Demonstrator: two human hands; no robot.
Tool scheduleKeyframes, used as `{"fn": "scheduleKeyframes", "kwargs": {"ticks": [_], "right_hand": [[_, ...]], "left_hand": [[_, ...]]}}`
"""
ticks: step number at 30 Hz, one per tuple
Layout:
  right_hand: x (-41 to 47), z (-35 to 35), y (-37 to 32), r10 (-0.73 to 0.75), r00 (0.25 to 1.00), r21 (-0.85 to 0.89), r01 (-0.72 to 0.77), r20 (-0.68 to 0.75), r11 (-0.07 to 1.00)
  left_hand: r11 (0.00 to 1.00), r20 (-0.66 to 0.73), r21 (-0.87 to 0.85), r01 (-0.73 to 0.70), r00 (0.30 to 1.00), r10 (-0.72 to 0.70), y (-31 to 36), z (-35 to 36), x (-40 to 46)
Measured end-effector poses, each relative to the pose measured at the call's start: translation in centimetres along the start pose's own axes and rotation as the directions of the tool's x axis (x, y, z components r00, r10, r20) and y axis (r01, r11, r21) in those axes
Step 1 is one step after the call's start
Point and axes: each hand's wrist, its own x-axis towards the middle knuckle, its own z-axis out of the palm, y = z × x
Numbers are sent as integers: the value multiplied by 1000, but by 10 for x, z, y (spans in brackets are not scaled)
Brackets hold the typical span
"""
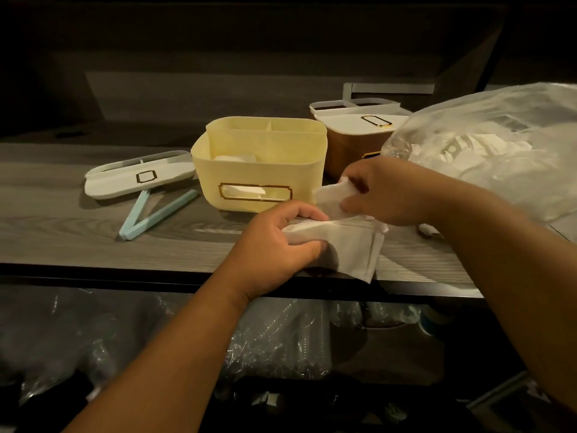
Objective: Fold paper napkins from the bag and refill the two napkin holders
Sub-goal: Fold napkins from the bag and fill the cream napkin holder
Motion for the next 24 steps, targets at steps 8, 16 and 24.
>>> {"fn": "scheduleKeyframes", "kwargs": {"ticks": [8, 16, 24], "right_hand": [[9, -6, -21, -126, 980, 53, 119, 152, 991], [6, 3, -25, -132, 981, 126, 114, 145, 985], [-25, 16, -5, -73, 993, 381, 35, 87, 924]], "left_hand": [[993, -98, 118, -14, 995, 26, -7, 0, 6], [997, -85, 63, -44, 995, 50, -5, 0, 4], [999, -166, 4, 53, 985, -52, -5, 0, 4]]}}
